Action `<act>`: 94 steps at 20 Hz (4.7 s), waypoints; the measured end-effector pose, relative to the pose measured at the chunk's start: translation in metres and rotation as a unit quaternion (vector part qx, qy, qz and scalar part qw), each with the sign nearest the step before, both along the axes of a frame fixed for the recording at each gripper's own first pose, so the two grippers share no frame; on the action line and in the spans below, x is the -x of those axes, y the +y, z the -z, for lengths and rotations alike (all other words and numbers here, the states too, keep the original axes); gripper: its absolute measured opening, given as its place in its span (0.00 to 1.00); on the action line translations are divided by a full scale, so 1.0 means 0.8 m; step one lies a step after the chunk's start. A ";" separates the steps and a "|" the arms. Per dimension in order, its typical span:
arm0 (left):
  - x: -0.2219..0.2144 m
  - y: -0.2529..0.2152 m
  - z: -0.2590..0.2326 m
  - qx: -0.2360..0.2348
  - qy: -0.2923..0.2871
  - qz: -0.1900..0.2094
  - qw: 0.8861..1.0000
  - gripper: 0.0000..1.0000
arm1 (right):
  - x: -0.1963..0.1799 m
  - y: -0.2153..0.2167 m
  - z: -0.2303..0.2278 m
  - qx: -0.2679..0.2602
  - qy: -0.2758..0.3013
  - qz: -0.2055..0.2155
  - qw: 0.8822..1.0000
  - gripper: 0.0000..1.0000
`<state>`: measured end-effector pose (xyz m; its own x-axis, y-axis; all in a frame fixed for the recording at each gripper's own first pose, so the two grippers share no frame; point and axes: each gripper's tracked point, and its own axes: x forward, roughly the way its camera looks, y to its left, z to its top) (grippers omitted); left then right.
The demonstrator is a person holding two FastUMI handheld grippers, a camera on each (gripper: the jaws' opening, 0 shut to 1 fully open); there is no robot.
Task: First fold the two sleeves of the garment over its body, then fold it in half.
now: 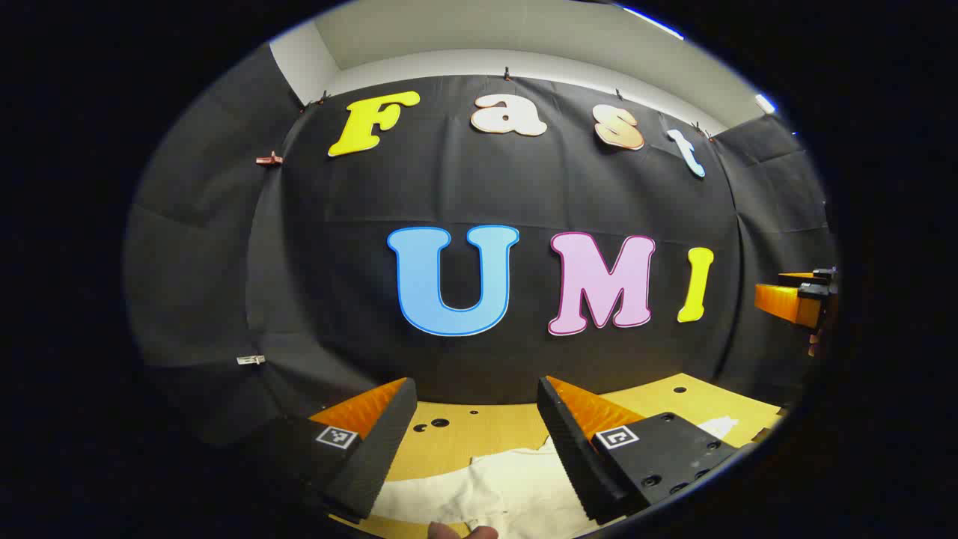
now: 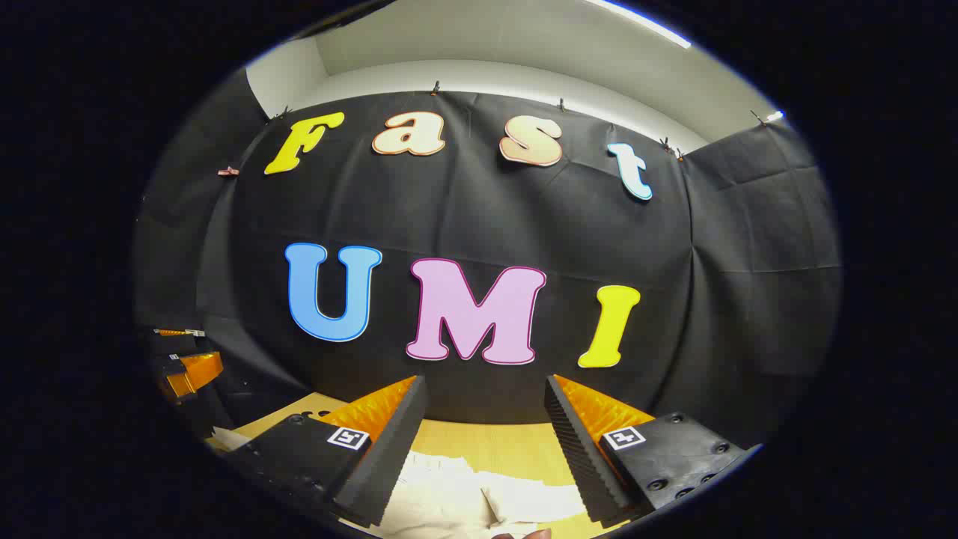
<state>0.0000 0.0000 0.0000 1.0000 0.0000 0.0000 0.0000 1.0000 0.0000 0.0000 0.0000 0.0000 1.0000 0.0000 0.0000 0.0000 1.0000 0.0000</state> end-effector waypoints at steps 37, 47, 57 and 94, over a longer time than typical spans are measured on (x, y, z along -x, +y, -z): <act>-0.046 -0.149 0.068 -0.036 0.083 -0.002 0.996 0.98 | -0.072 -0.337 0.458 -0.051 0.345 0.129 0.928 0.98; -0.046 -0.197 0.096 -0.055 0.122 -0.011 0.991 0.99 | -0.080 -0.360 0.599 -0.074 0.439 0.108 0.889 0.98; -0.030 -0.182 0.110 -0.068 0.142 -0.033 0.987 0.99 | -0.084 -0.345 0.629 -0.100 0.444 0.107 0.884 0.55; 0.001 0.115 0.128 -0.027 0.101 -0.086 0.991 0.99 | -0.065 0.065 0.324 -0.127 0.286 -0.038 0.949 0.17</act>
<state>-0.0012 0.0921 -0.1026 0.9651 0.1749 -0.1951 -0.1640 0.9839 0.0708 0.0520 0.0517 -0.2594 0.8336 0.1442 -0.5332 0.0007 0.9651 0.2620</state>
